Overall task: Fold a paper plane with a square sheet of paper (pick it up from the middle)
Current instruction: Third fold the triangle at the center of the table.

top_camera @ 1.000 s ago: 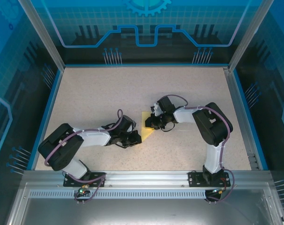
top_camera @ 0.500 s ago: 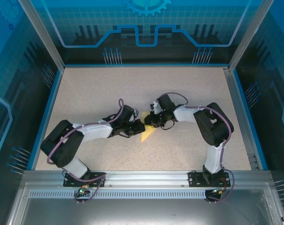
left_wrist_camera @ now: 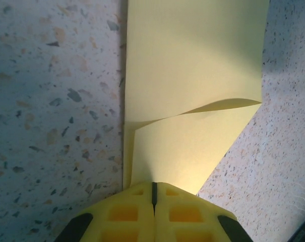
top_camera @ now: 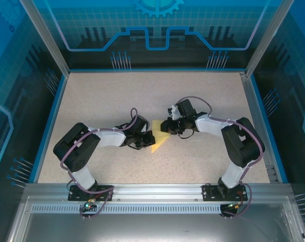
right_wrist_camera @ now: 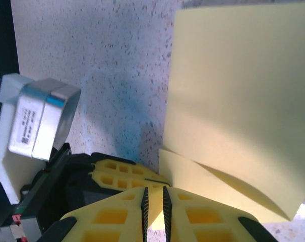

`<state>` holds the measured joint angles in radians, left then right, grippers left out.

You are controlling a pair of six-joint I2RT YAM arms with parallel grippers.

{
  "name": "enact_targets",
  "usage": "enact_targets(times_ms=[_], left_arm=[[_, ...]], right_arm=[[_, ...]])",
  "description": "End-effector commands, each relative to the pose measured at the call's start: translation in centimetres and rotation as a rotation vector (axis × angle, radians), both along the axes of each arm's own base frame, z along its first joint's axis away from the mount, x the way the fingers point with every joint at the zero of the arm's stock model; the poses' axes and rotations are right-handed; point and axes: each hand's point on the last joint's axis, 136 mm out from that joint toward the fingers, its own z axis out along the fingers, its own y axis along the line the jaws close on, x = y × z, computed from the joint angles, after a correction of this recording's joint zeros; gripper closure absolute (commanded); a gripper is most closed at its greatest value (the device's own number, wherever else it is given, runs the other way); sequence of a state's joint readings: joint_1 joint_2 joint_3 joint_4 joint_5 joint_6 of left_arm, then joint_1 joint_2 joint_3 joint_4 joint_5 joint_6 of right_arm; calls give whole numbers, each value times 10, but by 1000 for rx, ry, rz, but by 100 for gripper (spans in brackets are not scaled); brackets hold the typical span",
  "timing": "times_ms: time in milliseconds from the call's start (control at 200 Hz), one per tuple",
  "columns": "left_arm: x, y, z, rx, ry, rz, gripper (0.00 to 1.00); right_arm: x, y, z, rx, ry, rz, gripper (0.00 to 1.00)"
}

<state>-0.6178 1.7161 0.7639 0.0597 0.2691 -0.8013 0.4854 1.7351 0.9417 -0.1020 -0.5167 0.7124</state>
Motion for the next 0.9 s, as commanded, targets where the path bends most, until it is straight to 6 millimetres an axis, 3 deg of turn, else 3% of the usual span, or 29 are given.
enact_targets(times_ms=[0, 45, 85, 255, 465, 660, 765, 785, 895], left_arm=[[1, 6, -8, 51, 2, -18, 94], [1, 6, -8, 50, 1, -20, 94], [1, 5, -8, 48, 4, -21, 94], [1, 4, -7, 51, 2, -33, 94], [1, 3, -9, 65, 9, -56, 94], [0, 5, -11, 84, 12, -66, 94], [0, 5, -10, 85, 11, -68, 94], [-1, 5, -10, 85, 12, -69, 94], [0, 5, -10, 85, 12, -70, 94]], right_arm=[[-22, 1, -10, 14, 49, 41, 82], [-22, 6, -8, 40, 46, 47, 82], [-31, 5, -17, 39, 73, 55, 82], [-36, 3, -35, 12, 100, 57, 82], [-36, -10, -64, -86, 144, 29, 83], [-27, -5, -36, -39, 93, 31, 82], [-22, -8, -33, -25, 85, 20, 82], [-13, -5, -26, -12, 62, 16, 82], [-6, -10, -36, -8, 79, -1, 82]])
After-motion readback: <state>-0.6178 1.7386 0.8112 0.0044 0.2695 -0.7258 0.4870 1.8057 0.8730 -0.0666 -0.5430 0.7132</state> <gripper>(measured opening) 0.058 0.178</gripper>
